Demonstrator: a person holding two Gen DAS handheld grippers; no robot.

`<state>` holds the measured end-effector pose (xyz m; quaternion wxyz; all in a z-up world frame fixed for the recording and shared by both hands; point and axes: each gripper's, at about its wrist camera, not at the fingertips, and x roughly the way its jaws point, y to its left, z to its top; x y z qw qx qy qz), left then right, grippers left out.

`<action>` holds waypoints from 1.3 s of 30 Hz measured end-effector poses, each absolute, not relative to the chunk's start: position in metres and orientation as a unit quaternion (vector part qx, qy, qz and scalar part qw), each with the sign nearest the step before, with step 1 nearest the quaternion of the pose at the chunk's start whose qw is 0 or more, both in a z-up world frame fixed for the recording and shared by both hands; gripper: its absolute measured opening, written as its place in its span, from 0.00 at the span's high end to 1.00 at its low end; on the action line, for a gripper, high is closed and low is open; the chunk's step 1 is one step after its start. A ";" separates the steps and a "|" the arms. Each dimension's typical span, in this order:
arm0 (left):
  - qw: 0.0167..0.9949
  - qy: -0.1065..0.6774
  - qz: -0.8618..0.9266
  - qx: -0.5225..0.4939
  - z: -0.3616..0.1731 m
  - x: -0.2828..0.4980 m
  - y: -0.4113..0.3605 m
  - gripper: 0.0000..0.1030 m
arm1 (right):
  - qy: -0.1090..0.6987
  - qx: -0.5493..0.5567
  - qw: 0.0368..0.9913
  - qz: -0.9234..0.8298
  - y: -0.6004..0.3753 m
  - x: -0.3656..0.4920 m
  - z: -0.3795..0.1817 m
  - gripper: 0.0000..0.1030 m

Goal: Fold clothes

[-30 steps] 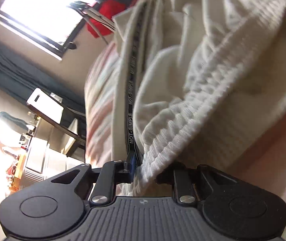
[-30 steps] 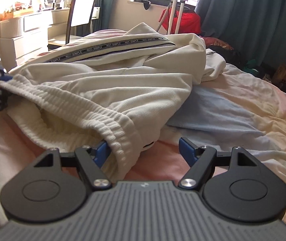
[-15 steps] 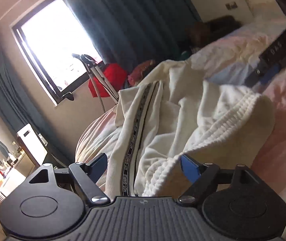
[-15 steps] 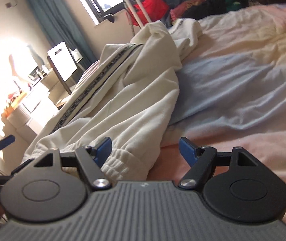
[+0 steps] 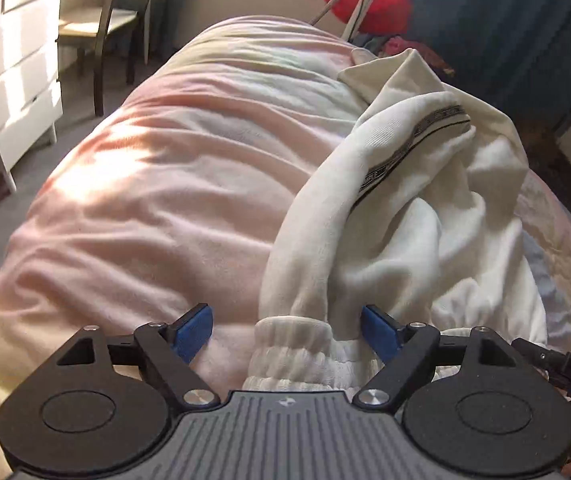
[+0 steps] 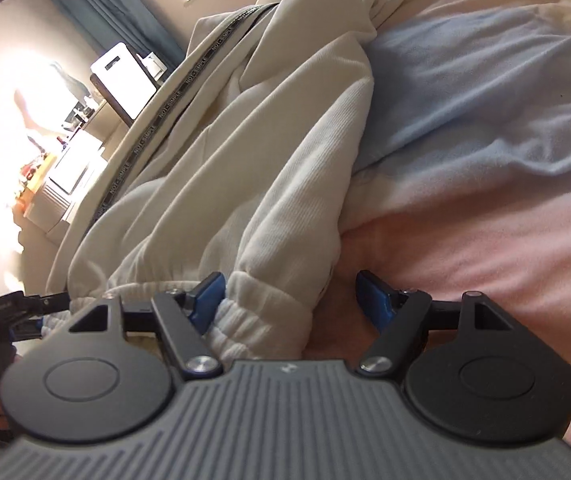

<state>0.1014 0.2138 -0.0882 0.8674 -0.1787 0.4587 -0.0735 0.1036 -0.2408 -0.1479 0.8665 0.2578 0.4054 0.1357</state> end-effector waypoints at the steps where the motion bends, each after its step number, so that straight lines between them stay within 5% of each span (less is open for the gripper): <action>1: 0.863 0.458 -0.080 -0.196 -0.088 0.100 0.219 0.20 | 0.407 0.268 0.863 0.135 -0.243 0.104 -0.146 0.29; 6: 0.850 0.460 -0.128 -0.221 -0.085 0.090 0.218 0.40 | 0.392 0.412 0.812 0.133 -0.281 0.101 -0.159 0.30; 11: 0.850 0.439 -0.154 -0.247 -0.081 0.083 0.220 0.47 | 0.393 0.472 0.778 0.129 -0.299 0.107 -0.170 0.39; 15: 0.849 0.438 -0.140 -0.260 -0.083 0.086 0.224 0.65 | 0.387 0.409 0.816 0.132 -0.282 0.105 -0.157 0.68; 22: 0.836 0.451 -0.125 -0.288 -0.092 0.092 0.230 0.68 | 0.350 0.389 0.829 0.195 -0.275 0.104 -0.135 0.66; 27: 0.835 0.463 -0.140 -0.261 -0.089 0.095 0.217 0.51 | 0.387 0.414 0.806 0.171 -0.279 0.108 -0.164 0.57; 32: 0.857 0.436 -0.116 -0.249 -0.080 0.096 0.221 0.76 | 0.378 0.388 0.825 0.162 -0.256 0.099 -0.153 0.61; 39: 0.895 0.352 -0.054 -0.269 -0.025 0.153 0.284 0.83 | 0.355 0.410 0.815 0.203 -0.181 0.087 -0.132 0.67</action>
